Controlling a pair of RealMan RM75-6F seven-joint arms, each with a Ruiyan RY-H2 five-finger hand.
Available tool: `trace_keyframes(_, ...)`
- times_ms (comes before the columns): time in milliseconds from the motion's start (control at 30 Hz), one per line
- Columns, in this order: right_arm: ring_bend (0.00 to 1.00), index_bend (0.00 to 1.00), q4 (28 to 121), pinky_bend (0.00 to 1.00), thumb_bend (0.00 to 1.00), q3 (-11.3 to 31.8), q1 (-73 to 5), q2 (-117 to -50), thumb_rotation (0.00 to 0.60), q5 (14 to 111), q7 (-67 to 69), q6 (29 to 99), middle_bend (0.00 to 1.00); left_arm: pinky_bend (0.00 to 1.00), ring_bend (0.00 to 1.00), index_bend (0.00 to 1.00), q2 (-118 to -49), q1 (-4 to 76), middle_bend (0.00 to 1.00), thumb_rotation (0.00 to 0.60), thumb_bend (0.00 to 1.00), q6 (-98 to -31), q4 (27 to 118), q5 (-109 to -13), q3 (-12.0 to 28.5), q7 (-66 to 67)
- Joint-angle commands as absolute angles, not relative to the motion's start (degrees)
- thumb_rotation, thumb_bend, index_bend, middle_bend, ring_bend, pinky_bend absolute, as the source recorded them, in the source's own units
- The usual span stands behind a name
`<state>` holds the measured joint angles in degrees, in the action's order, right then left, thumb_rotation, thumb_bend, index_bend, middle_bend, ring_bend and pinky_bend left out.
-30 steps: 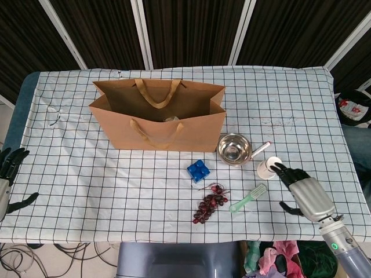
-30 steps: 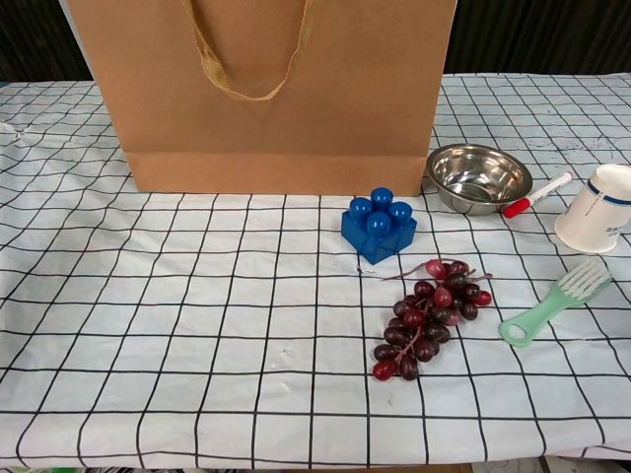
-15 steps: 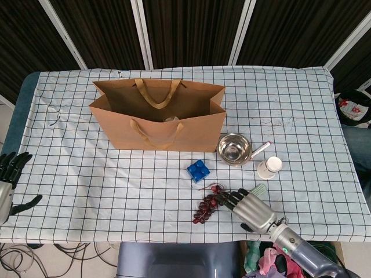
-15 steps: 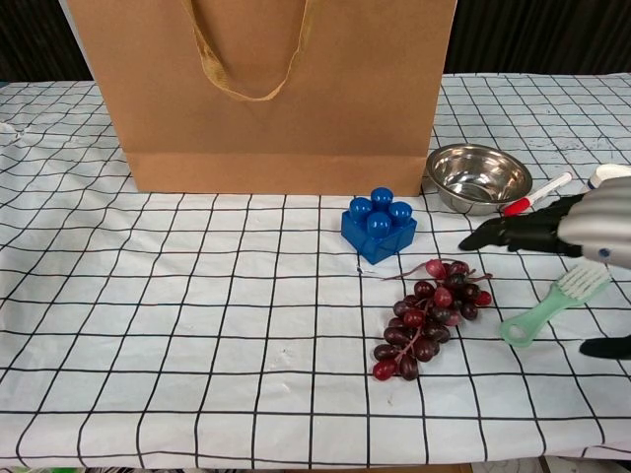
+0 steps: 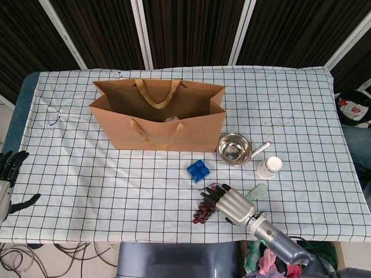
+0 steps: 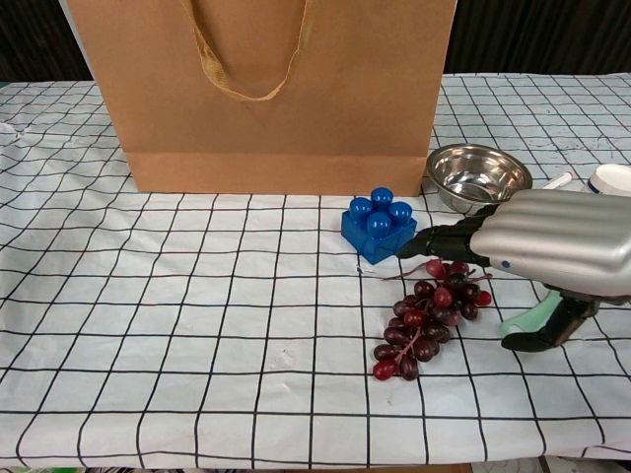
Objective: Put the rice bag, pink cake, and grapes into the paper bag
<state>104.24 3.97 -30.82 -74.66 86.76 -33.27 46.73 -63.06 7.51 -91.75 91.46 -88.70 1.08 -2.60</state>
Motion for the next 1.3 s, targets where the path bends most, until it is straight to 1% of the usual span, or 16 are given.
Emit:
trace_keyframes(33,0.18,0.08,103.4,0.21,0.18,4.16,-32.33,-76.04,0.6,84.66,-34.92,45.45,0.08,0.03,0.0,0.08,-63.02,7.52,0.1,0.6,0.08,-91.26,91.68,-88.53,1.28,-2.39)
trace_keyframes(133,0.19,0.08,102.88,0.21,0.18,3.98,-33.2,-76.93,0.6,83.75,-36.04,45.11,0.1,0.03,0.0,0.08,-63.09,7.43,0.1,0.6,0.08,-91.11,91.78,-88.44,1.51,-2.16)
trace_keyframes(200,0.21,0.09,102.2,0.21,0.18,3.75,-33.81,-77.71,0.6,83.45,-36.79,45.08,0.14,0.03,0.0,0.08,-63.13,7.33,0.1,0.6,0.08,-91.02,91.84,-88.38,1.66,-1.99)
trace_keyframes(267,0.24,0.11,101.72,0.21,0.18,3.38,-34.2,-78.42,0.6,83.38,-37.22,45.31,0.17,0.03,0.0,0.08,-63.13,7.24,0.1,0.6,0.08,-90.93,91.94,-88.31,1.81,-1.88)
trace_keyframes(367,0.26,0.15,101.2,0.22,0.18,2.95,-34.4,-79.43,0.6,83.65,-37.15,46.18,0.18,0.03,0.0,0.08,-63.25,7.14,0.1,0.6,0.08,-90.93,92.01,-88.18,2.1,-1.83)
trace_keyframes(700,0.3,0.23,98.33,0.23,0.19,2.27,-35.18,-82.39,0.6,83.53,-37.19,47.42,0.23,0.03,0.0,0.08,-63.37,7.03,0.1,0.6,0.08,-90.39,92.04,-87.97,2.47,-1.62)
trace_keyframes(900,0.34,0.28,96.94,0.24,0.23,2.19,-36.03,-83.2,0.6,82.44,-37.26,47.01,0.27,0.03,0.0,0.08,-63.41,6.97,0.1,0.6,0.08,-90.23,92.04,-88.04,2.66,-1.57)
trace_keyframes(1067,0.39,0.33,96.44,0.26,0.3,2.15,-36.55,-83.68,0.6,82.0,-37.15,47.27,0.32,0.03,0.0,0.09,-63.43,6.93,0.1,0.6,0.08,-90.0,92.05,-88.04,2.76,-1.46)
trace_keyframes(1300,0.45,0.36,95.63,0.3,0.38,1.9,-37.19,-84.31,0.6,81.46,-36.37,47.4,0.38,0.03,0.0,0.1,-63.31,6.84,0.1,0.6,0.08,-89.7,92.28,-88.09,2.81,-1.34)
